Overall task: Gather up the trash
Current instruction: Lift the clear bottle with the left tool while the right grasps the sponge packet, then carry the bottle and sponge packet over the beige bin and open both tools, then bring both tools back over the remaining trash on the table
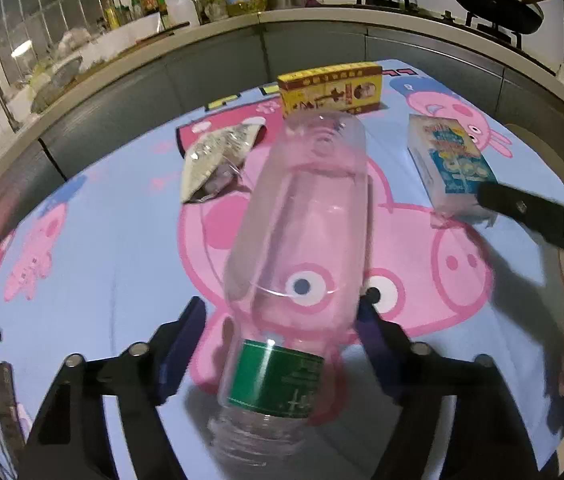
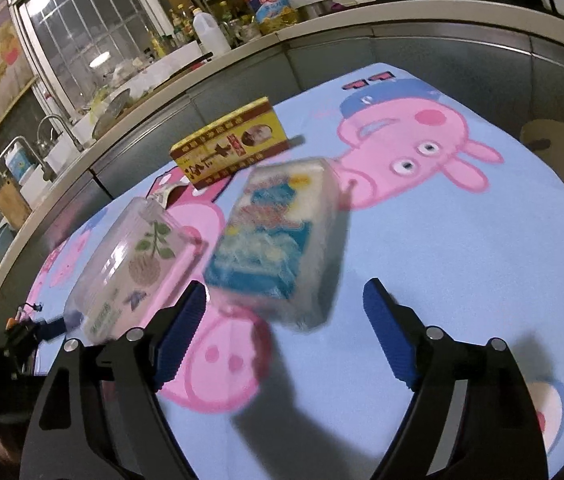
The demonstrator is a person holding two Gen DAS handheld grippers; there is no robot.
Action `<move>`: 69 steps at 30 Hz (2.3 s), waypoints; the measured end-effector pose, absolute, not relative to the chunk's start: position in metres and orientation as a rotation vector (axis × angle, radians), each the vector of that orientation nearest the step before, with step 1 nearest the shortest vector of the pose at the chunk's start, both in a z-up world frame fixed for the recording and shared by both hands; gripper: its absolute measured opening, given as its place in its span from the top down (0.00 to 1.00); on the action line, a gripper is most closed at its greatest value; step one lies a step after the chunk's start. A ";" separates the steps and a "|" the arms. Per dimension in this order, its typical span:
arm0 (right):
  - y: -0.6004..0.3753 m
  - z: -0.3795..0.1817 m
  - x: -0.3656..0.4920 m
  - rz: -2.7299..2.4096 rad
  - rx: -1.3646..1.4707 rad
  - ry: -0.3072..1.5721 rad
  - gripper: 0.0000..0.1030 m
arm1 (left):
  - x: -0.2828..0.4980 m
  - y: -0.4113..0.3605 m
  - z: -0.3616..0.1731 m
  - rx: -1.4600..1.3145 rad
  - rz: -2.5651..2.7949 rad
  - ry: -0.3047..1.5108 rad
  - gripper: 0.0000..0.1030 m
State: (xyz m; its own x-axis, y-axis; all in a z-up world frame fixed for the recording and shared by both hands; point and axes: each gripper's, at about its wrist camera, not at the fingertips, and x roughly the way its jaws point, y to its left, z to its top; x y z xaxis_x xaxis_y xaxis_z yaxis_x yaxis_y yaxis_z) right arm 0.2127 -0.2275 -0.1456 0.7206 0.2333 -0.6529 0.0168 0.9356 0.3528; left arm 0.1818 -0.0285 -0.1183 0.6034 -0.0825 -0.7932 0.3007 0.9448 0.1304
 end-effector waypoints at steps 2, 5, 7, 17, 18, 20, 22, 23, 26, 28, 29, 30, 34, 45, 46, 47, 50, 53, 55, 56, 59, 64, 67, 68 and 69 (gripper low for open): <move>-0.219 -0.143 0.219 0.129 0.330 0.761 0.22 | 0.181 -0.030 -0.120 0.267 -0.227 0.894 0.39; -0.204 -0.145 0.231 0.134 0.286 0.781 0.22 | 0.179 -0.029 -0.121 0.260 -0.235 0.887 0.41; -0.198 -0.147 0.237 0.122 0.259 0.795 0.22 | 0.179 -0.027 -0.121 0.242 -0.239 0.895 0.41; -0.231 -0.146 0.208 0.077 0.273 0.743 0.44 | 0.174 -0.044 -0.112 0.162 -0.336 0.920 0.45; -0.236 -0.145 0.204 0.070 0.275 0.733 0.44 | 0.173 -0.051 -0.111 0.164 -0.356 0.921 0.45; -0.250 -0.141 0.192 0.052 0.281 0.712 0.44 | 0.174 -0.065 -0.109 0.161 -0.394 0.929 0.45; -0.265 -0.138 0.184 0.036 0.291 0.697 0.44 | 0.177 -0.083 -0.107 0.162 -0.439 0.937 0.46; -0.277 -0.136 0.179 0.022 0.302 0.688 0.44 | 0.179 -0.096 -0.105 0.167 -0.468 0.940 0.46; -0.314 -0.134 0.170 -0.025 0.339 0.670 0.44 | 0.183 -0.129 -0.101 0.190 -0.533 0.943 0.46; -0.339 -0.133 0.165 -0.056 0.369 0.660 0.43 | 0.190 -0.162 -0.099 0.212 -0.583 0.956 0.46; -0.355 -0.133 0.163 -0.075 0.387 0.653 0.43 | 0.193 -0.176 -0.098 0.220 -0.603 0.963 0.47; -0.371 -0.133 0.160 -0.095 0.404 0.647 0.43 | 0.197 -0.190 -0.097 0.229 -0.622 0.967 0.47; -0.432 -0.134 0.151 -0.160 0.474 0.636 0.42 | 0.208 -0.247 -0.095 0.276 -0.685 0.985 0.47; -0.537 -0.147 0.162 -0.267 0.591 0.631 0.33 | 0.228 -0.394 -0.095 0.485 -0.796 0.967 0.44; -0.543 -0.148 0.166 -0.274 0.593 0.635 0.32 | 0.228 -0.402 -0.094 0.521 -0.768 0.933 0.29; -0.547 -0.149 0.168 -0.283 0.595 0.638 0.32 | 0.227 -0.409 -0.094 0.542 -0.746 0.906 0.17; -0.551 -0.148 0.164 -0.306 0.609 0.612 0.31 | 0.226 -0.414 -0.084 0.555 -0.726 0.845 0.19; -0.547 -0.149 0.154 -0.316 0.631 0.588 0.31 | 0.226 -0.398 -0.076 0.513 -0.724 0.832 0.19; -0.541 -0.151 0.147 -0.311 0.644 0.581 0.31 | 0.226 -0.378 -0.073 0.490 -0.704 0.824 0.19; -0.540 -0.152 0.145 -0.308 0.644 0.584 0.31 | 0.226 -0.369 -0.072 0.477 -0.697 0.825 0.19; -0.530 -0.155 0.148 -0.297 0.613 0.602 0.31 | 0.226 -0.338 -0.074 0.416 -0.670 0.843 0.18; -0.527 -0.148 0.176 -0.285 0.561 0.630 0.28 | 0.226 -0.277 -0.084 0.348 -0.604 0.886 0.19; -0.533 -0.146 0.200 -0.299 0.534 0.676 0.21 | 0.225 -0.235 -0.085 0.311 -0.560 0.891 0.19; -0.534 -0.145 0.202 -0.309 0.536 0.684 0.21 | 0.225 -0.224 -0.084 0.301 -0.549 0.887 0.19; -0.534 -0.145 0.202 -0.317 0.542 0.687 0.21 | 0.224 -0.207 -0.083 0.286 -0.529 0.880 0.19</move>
State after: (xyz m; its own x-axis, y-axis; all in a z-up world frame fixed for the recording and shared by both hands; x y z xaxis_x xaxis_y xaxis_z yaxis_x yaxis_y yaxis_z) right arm 0.2025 -0.5342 -0.1446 0.7339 -0.0997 -0.6720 0.4460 0.8168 0.3660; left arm 0.2243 -0.2075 -0.0825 0.5207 -0.3198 -0.7916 0.5484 0.8359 0.0231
